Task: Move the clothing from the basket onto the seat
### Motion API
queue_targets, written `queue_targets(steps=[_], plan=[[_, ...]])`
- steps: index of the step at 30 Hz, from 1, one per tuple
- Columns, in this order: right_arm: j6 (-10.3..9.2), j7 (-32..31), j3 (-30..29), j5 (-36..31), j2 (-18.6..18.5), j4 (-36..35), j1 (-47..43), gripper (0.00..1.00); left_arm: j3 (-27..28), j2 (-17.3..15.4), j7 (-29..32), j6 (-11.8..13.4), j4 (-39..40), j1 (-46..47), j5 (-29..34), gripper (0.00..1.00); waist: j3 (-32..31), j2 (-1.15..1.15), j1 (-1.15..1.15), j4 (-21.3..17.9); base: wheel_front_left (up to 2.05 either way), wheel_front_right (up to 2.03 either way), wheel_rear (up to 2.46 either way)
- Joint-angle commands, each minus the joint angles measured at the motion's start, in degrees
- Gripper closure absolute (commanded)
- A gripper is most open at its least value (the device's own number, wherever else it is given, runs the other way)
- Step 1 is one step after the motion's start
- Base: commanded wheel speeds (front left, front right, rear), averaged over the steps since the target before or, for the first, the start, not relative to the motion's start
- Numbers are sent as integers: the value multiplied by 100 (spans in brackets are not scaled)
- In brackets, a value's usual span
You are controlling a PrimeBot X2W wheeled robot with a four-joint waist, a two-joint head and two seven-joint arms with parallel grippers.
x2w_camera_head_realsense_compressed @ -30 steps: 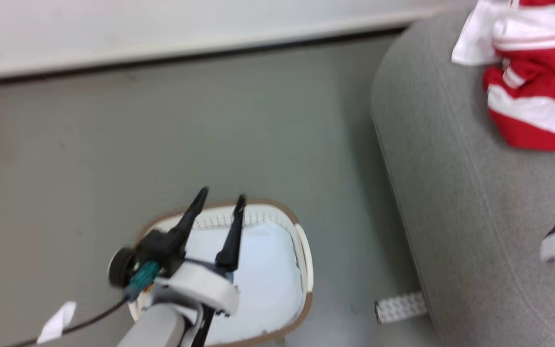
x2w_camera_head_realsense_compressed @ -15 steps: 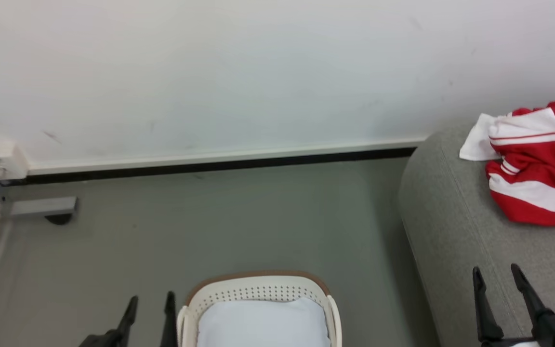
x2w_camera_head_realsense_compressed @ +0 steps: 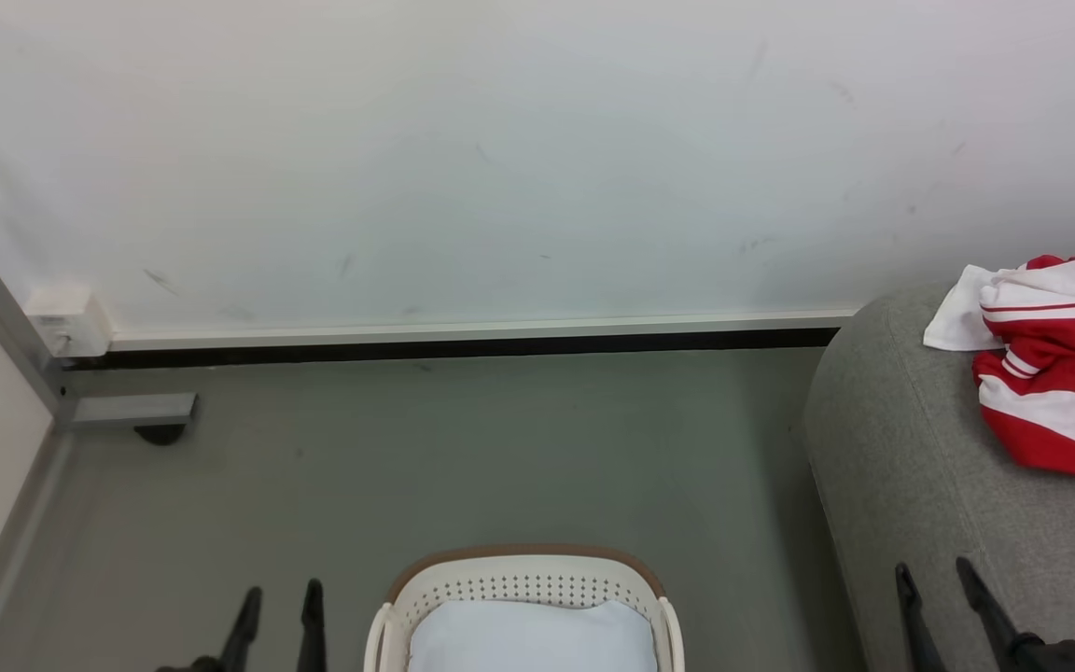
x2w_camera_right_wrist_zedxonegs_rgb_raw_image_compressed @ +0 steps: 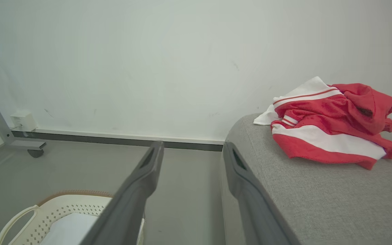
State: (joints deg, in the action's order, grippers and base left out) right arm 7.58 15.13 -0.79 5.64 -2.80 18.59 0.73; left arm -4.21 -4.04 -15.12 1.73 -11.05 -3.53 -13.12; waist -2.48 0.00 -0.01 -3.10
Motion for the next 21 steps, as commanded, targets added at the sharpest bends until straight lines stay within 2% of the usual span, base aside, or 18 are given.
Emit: queue_targets(steps=[1, 4, 21], plan=[[0, -4, -4, 11, 3, 16, 2, 100, 0, 1, 6, -3, -17, 2, -11, 100, 0, 0, 1, 1, 0, 0, 0], [0, -31, -12, 68, 31, 148, -26, 100, 0, 21, 28, -8, -159, -30, -66, 100, 1, 0, 1, 3, 0, 0, 0], [-2, -508, -138, 1992, 17, -3, 114, 100, 247, 41, 509, -214, -185, 208, -1818, 100, 37, 0, 1, 45, 0, 0, 0]])
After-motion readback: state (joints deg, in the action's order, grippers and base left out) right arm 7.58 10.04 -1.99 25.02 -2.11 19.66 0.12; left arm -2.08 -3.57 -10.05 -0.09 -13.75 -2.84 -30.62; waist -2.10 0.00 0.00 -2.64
